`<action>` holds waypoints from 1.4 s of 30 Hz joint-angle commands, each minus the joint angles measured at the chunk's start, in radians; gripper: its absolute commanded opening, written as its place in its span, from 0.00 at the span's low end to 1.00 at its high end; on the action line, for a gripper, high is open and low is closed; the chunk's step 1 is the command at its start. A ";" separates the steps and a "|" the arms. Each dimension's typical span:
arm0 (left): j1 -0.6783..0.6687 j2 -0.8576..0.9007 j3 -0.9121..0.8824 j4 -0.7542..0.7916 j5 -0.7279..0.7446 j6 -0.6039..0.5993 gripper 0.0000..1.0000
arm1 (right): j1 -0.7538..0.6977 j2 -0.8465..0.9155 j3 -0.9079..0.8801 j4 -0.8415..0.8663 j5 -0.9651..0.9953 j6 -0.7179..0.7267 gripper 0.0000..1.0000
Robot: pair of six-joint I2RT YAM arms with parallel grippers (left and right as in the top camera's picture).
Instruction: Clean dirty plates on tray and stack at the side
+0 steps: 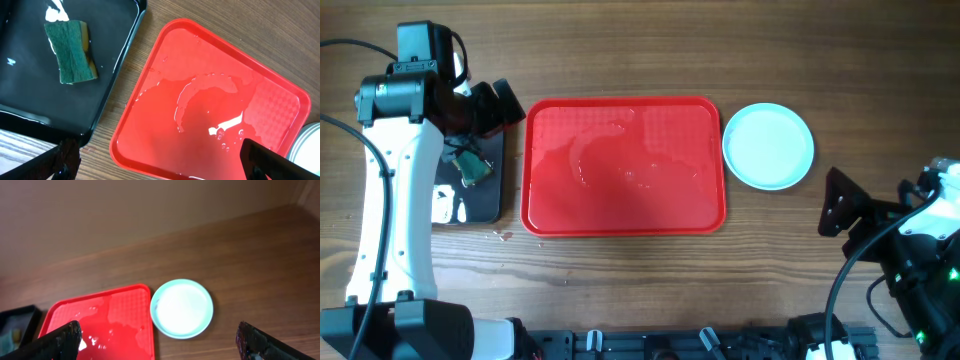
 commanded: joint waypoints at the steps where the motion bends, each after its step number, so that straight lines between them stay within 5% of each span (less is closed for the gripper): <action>1: -0.003 0.004 0.006 0.000 0.011 0.006 1.00 | -0.001 0.003 -0.019 0.041 0.077 0.023 1.00; 6: -0.003 0.004 0.006 0.000 0.011 0.006 1.00 | -0.001 -0.007 -0.154 0.246 0.071 -0.018 1.00; 10: -0.003 0.004 0.006 0.000 0.011 0.006 1.00 | -0.004 -0.114 -0.479 0.636 -0.042 -0.196 1.00; 17: -0.003 0.004 0.006 0.000 0.011 0.006 1.00 | -0.064 -0.454 -1.051 1.094 -0.218 -0.238 1.00; 25: -0.003 0.004 0.006 0.000 0.011 0.006 1.00 | -0.096 -0.676 -1.345 1.174 -0.245 -0.227 1.00; 42: -0.003 0.004 0.006 0.000 0.011 0.006 1.00 | -0.097 -0.661 -1.343 1.120 -0.245 -0.229 1.00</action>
